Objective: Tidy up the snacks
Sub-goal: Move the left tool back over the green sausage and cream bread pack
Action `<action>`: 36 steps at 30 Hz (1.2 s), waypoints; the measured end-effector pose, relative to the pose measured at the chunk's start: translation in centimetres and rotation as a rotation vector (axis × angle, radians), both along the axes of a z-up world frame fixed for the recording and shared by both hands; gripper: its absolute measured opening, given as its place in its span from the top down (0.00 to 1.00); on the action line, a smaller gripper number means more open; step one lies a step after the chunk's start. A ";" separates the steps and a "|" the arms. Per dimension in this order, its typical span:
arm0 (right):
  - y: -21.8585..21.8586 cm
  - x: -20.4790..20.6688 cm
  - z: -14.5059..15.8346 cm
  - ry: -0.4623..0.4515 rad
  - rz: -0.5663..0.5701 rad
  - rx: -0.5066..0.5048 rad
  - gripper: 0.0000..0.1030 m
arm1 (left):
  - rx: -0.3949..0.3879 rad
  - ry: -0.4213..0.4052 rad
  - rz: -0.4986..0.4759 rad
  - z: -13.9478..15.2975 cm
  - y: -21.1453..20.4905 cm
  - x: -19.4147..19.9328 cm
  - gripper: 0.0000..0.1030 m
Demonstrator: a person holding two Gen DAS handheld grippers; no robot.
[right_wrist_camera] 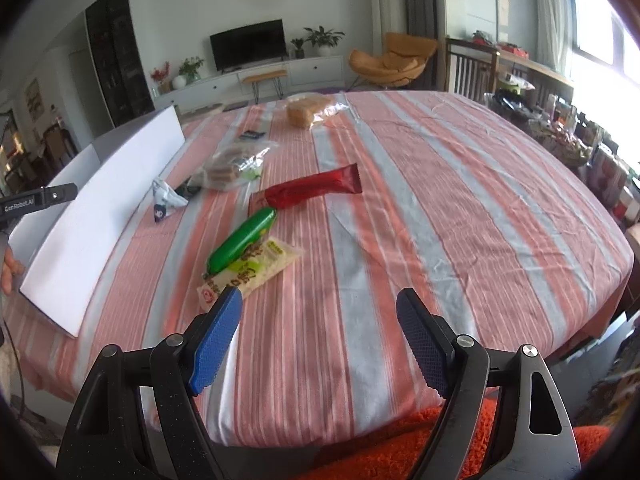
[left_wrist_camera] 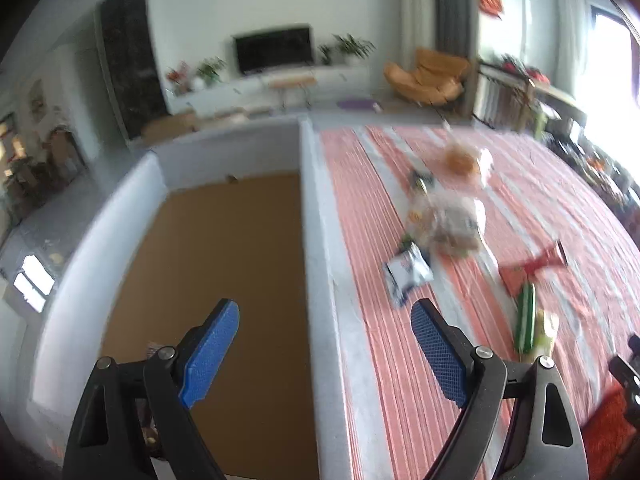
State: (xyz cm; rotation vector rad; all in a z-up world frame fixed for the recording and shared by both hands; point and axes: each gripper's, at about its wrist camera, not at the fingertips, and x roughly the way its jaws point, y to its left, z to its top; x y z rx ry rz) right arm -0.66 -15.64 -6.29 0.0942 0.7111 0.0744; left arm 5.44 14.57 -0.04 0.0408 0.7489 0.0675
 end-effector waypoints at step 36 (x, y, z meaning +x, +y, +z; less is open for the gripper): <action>-1.3 0.9 -1.9 0.076 -0.051 0.054 0.20 | -0.121 0.284 -0.296 -11.2 -12.3 -0.9 0.03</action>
